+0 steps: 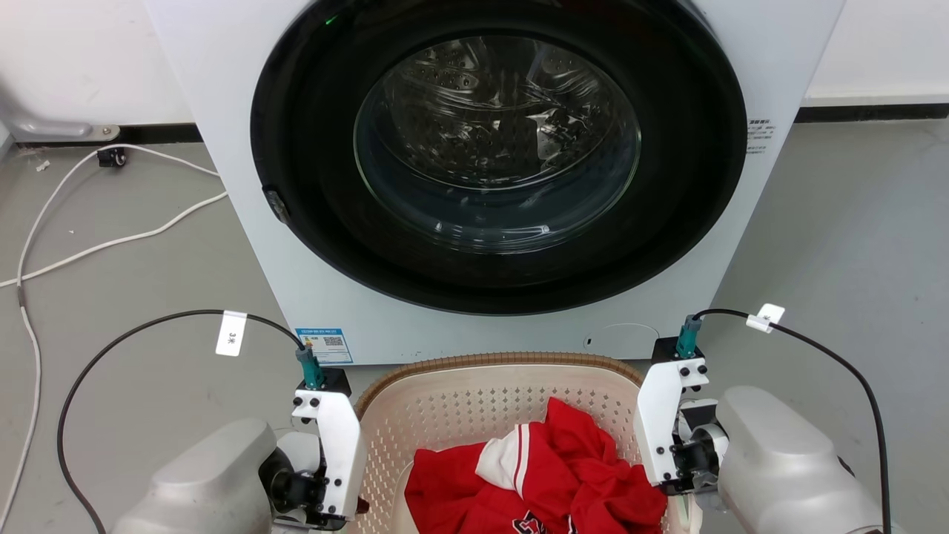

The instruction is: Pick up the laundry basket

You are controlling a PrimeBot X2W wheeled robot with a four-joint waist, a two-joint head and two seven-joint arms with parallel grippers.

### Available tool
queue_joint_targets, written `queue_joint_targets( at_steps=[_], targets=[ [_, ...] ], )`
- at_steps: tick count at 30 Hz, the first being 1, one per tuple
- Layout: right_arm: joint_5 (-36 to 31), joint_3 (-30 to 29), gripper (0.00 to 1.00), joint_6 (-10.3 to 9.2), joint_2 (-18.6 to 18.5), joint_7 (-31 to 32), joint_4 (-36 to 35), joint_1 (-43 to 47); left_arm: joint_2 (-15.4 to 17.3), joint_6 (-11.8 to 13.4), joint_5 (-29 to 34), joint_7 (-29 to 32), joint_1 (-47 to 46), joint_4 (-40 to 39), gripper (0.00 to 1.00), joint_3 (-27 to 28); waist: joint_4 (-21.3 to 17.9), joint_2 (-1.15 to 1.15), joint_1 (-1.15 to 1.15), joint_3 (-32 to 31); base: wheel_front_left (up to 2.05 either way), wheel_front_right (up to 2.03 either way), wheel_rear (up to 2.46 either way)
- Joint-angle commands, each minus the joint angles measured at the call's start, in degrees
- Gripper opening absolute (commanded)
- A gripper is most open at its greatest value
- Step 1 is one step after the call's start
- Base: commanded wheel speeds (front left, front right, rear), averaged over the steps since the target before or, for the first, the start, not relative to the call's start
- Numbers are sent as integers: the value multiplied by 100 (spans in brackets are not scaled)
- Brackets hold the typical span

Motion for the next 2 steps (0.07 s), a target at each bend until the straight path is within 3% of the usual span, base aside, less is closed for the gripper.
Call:
queue_joint_targets(
  at_steps=[1, 2],
  targets=[
    [3, 43, 0, 64, -35, -12, 10, -27, 25, -51, 13, -15, -36, 16, 0, -34, -1, 0, 0, -8, 0, 0, 0],
    [5, 50, 0, 64, -35, -16, 13, -16, 28, -51, 18, -18, -27, 20, 0, -35, -2, 0, 0, -13, 0, 0, 0]
  ],
)
